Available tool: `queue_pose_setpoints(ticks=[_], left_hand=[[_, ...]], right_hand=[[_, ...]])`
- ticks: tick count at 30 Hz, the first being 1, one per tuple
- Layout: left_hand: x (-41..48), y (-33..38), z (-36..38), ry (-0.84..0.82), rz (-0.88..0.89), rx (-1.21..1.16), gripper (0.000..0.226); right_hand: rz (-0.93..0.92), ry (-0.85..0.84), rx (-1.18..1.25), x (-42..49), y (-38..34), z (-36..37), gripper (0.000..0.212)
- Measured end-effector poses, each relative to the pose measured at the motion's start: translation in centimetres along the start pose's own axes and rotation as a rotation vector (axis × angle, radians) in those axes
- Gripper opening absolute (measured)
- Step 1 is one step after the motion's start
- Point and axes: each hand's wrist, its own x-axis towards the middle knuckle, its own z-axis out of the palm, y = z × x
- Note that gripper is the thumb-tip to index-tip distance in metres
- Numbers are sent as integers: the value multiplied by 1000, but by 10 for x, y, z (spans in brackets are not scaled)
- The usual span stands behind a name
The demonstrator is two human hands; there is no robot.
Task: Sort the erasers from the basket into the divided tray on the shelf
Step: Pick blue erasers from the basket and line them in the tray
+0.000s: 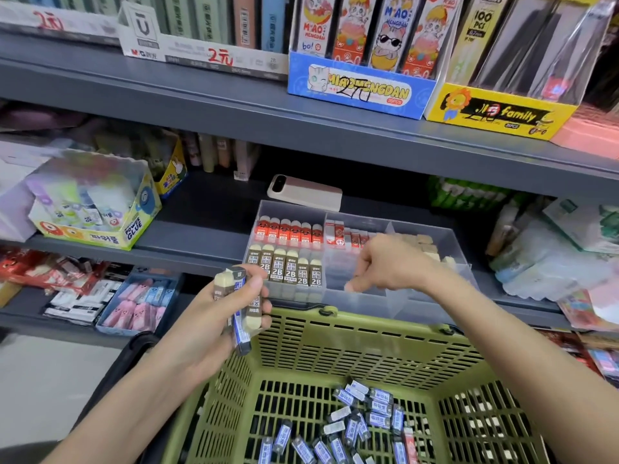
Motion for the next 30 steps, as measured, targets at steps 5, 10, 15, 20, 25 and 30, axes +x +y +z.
queue_pose_setpoints(ticks=[5,10,15,20,25,30], left_hand=[[4,-2,4,17,-7,24,15],[4,0,7,24,-30,-32,13],[3,6,14,-34,-29,-182,18],[8,10,25,-14,-30,-279,20],[12,7,40,16,-35,-321,19],[11,-2,59,26,46,-253,19]], right_hand=[[-48,-180,204,16,-2,13,39],[-68,-131,307,11,12,16,29],[-104,-183,299,13,9,26,26],[-101,-119,338,4,12,23,24],[-303,239,591,-32,-18,14,34],[-232,259,715,-53,-56,32,28]])
